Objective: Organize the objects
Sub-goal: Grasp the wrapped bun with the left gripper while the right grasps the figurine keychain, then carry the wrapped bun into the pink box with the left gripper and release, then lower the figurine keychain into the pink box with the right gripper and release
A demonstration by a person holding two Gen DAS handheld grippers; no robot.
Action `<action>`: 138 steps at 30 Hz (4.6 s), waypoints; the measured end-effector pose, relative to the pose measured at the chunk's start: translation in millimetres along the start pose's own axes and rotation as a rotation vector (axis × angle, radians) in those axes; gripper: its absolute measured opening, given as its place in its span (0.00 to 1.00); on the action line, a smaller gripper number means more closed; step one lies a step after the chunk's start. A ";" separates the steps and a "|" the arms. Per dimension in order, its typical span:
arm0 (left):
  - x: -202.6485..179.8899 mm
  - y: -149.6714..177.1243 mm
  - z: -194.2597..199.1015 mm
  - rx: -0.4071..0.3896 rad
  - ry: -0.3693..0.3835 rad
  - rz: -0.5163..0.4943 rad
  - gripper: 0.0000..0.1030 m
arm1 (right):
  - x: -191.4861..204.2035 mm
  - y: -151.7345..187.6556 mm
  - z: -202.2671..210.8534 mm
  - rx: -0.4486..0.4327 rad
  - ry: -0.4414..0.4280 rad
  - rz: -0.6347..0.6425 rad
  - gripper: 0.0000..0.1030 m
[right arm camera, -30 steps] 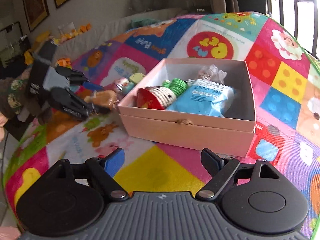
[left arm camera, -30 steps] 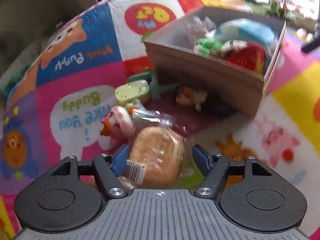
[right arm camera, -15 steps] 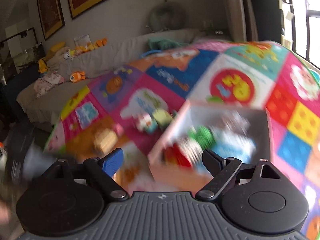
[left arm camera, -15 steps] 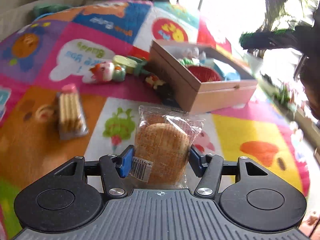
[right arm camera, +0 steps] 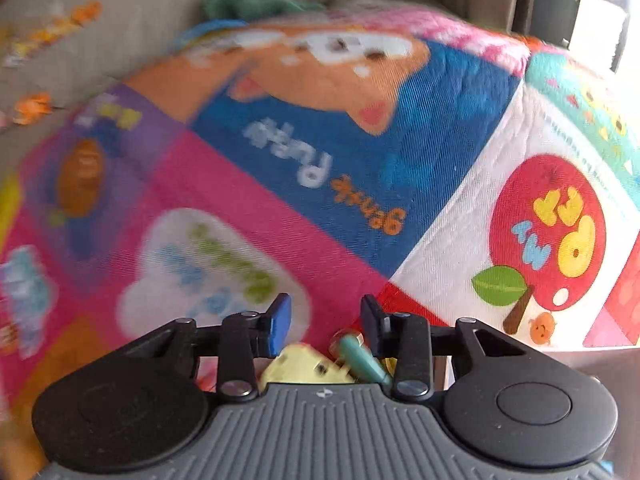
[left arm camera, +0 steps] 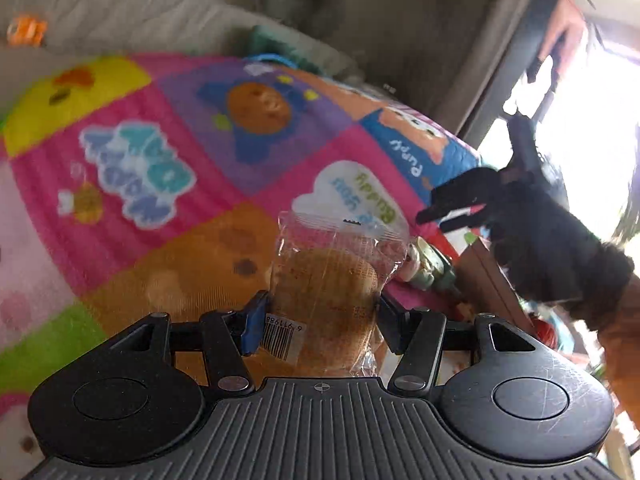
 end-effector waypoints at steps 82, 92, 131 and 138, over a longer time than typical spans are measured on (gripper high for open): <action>-117.5 112.2 14.6 0.153 -0.077 -0.244 0.60 | -135.6 276.7 152.4 -0.261 -0.007 -0.155 0.63; -151.6 77.3 22.2 0.109 0.016 -0.241 0.59 | -153.7 280.2 190.0 -0.453 0.007 -0.117 0.63; -208.9 39.0 -7.9 0.048 0.161 -0.365 0.59 | -178.9 243.7 221.4 -0.505 -0.096 -0.142 0.63; -174.6 62.8 10.5 0.069 0.191 -0.265 0.59 | -207.5 96.4 245.7 -0.510 -0.098 -0.222 0.64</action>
Point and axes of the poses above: each gripper's, at about its wrist camera, not at the fingertips, and z roughly against the way its jaws point, x to its left, y to its underside, the point moved 9 cm from there along -z, roughly the way its jaws point
